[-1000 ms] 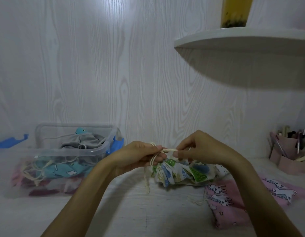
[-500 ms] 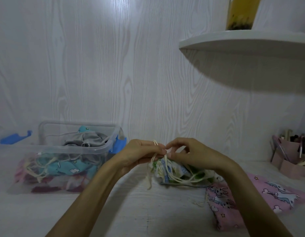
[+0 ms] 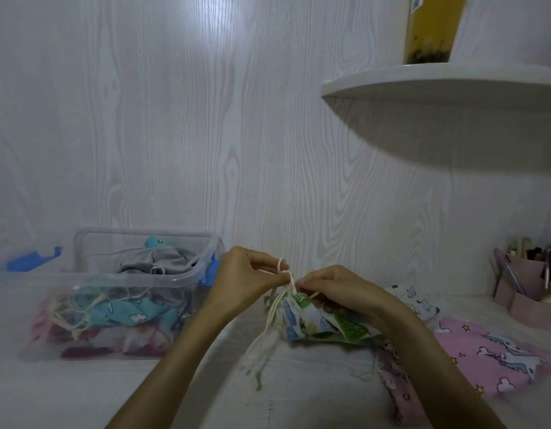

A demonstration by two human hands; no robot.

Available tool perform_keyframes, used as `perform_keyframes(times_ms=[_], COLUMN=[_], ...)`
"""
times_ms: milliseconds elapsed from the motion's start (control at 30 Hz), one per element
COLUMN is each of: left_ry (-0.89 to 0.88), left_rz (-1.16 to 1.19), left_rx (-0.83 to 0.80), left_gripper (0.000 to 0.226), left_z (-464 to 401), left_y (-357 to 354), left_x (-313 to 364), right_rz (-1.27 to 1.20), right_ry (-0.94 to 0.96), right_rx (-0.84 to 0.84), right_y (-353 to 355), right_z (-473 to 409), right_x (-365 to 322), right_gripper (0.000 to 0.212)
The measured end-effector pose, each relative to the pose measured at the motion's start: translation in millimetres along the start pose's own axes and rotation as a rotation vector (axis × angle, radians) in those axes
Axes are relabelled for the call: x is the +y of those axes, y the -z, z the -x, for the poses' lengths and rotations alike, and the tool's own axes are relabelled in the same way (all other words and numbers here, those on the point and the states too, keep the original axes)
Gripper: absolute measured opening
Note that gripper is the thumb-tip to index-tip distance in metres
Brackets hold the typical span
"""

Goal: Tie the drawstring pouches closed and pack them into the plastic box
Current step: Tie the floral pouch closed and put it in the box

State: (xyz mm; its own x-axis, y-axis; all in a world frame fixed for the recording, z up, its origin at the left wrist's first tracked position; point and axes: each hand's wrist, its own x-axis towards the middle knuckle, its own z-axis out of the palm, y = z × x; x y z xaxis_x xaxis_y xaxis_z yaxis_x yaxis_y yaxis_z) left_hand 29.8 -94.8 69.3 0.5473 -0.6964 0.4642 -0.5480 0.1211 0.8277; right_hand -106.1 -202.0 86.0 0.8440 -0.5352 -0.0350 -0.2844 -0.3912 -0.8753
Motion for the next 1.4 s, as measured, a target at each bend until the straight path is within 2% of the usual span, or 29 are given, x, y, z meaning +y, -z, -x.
perform_keyframes(times_ms=[167,300,400,467,600,667,767,833,933,1000,1100,1133,1200,1267,1333,1400], left_ry=[-0.005,0.009,0.023,0.027,0.019,0.032,0.067,0.112,0.166,0.184,0.209,0.215,0.220,0.218,0.214,0.207], left_rz=[0.094,0.198,0.269,0.282,0.308,0.318,0.342,0.378,0.388,0.372,0.374,0.377,0.380,0.373,0.363,0.355], left_rx=[-0.009,-0.007,-0.055,-0.108,-0.135,-0.121,-0.122,-0.135,-0.162,-0.177,-0.189,-0.191,-0.190,-0.180,-0.174,-0.175], left_gripper=[0.013,0.014,0.014,0.013,0.009,0.011,0.011,0.011,0.009,0.010,0.010,0.010,0.008,0.008,0.008,0.008], left_z=[1.5,-1.9,-2.8,-1.1,-1.6,-3.3,-5.4,-6.3,-6.4,-5.5,-4.2,-3.9,-3.9,-4.1,-3.9,-3.1], left_y=[-2.3,0.8,2.2,0.0,-0.7,2.2,7.3,9.9,11.2,10.3,8.0,7.5,6.8,6.7,6.9,6.6], left_x=[1.0,-1.2,-0.3,2.5,6.5,5.9,3.3,1.9,0.4,0.1,0.5,1.0,1.5,1.6,1.8,1.9], right_rz=[-0.180,-0.292,-0.577,-0.713,-1.046,-1.103,-0.891,-0.505,0.241,0.541,0.648,0.623,0.416,0.210,0.207,0.253], right_ry=[0.013,-0.030,-0.041,-0.060,-0.057,-0.042,-0.033,-0.030,-0.042,-0.117,-0.222,-0.176,0.017,0.113,0.102,0.097], right_rx=[-0.079,0.057,0.102,0.066,-0.145,-0.137,-0.008,0.169,0.563,0.703,0.609,0.568,0.471,0.258,0.046,-0.062], right_y=[-2.5,-2.1,1.0,2.0,3.8,5.3,12.8,22.4,43.1,56.5,65.9,65.2,56.4,41.4,25.3,11.6], right_z=[-1.5,-6.0,-9.6,-9.4,-7.0,-6.9,-5.8,-2.9,3.1,9.4,11.1,9.5,8.0,8.6,9.2,8.2], right_x=[6.3,7.6,6.2,6.1,8.9,9.4,8.4,7.6,16.4,24.4,31.8,30.4,19.4,5.8,-0.7,0.1], right_gripper=[0.017,0.020,0.011,0.009,0.016,0.011,0.015,0.022,0.027,0.029,0.027,0.024,0.019,0.022,0.023,0.023])
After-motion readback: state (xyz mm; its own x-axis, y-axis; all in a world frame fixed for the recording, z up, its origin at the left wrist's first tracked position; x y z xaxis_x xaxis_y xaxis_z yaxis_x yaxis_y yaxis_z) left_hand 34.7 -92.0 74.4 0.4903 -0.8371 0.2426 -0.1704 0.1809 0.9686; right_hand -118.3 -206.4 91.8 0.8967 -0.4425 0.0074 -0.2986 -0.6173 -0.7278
